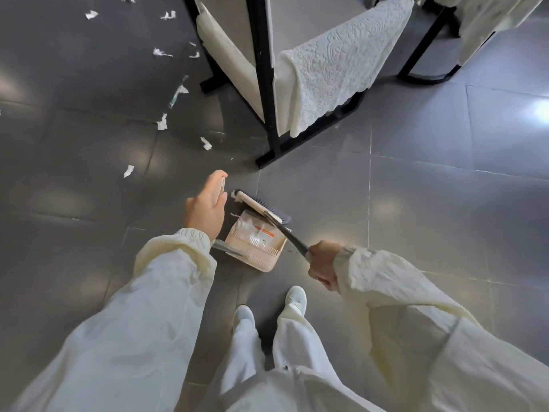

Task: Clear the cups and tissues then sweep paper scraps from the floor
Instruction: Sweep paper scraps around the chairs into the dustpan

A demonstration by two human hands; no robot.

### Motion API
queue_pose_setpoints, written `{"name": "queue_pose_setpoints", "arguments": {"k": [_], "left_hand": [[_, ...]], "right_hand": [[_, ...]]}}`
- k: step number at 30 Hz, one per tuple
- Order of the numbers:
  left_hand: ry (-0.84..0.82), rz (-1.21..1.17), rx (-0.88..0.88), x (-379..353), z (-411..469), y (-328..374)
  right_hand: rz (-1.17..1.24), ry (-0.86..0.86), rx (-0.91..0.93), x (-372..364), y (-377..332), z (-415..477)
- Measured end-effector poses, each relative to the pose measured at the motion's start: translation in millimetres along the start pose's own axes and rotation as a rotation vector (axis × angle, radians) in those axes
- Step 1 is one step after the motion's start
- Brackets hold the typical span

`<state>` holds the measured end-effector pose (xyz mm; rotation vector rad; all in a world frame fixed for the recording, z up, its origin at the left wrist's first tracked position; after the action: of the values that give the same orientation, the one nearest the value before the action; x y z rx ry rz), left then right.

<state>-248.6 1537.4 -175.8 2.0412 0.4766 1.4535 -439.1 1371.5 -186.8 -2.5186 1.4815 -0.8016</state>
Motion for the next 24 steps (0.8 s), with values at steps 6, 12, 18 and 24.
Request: {"name": "queue_pose_setpoints", "arguments": {"k": [6, 12, 18, 24], "left_hand": [[0.007, -0.038, 0.018, 24.3, -9.2, -22.4], [0.005, -0.036, 0.094, 60.7, -25.1, -62.9], [0.055, -0.094, 0.184, 99.2, -53.1, -110.2], [0.166, -0.166, 0.321, 145.0, -95.1, -178.0]], "right_hand": [[0.233, -0.111, -0.072, -1.0, -34.8, -50.6], [0.172, -0.071, -0.004, -16.2, -85.3, -64.8], [0.218, -0.011, -0.019, -19.8, -121.9, -36.9], [0.016, 0.03, -0.006, -47.6, -153.0, 7.1]]}}
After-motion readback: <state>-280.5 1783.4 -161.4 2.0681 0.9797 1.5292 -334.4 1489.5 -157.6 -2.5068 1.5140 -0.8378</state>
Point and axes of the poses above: each hand's wrist, its own z-axis towards the middle knuckle, its own x-axis out of the back of the hand, y = z × x, the point moved 5 cm from there along z, towards the middle knuckle, and after that the axes turned 7 degrees about x, right-handed, at the moved point
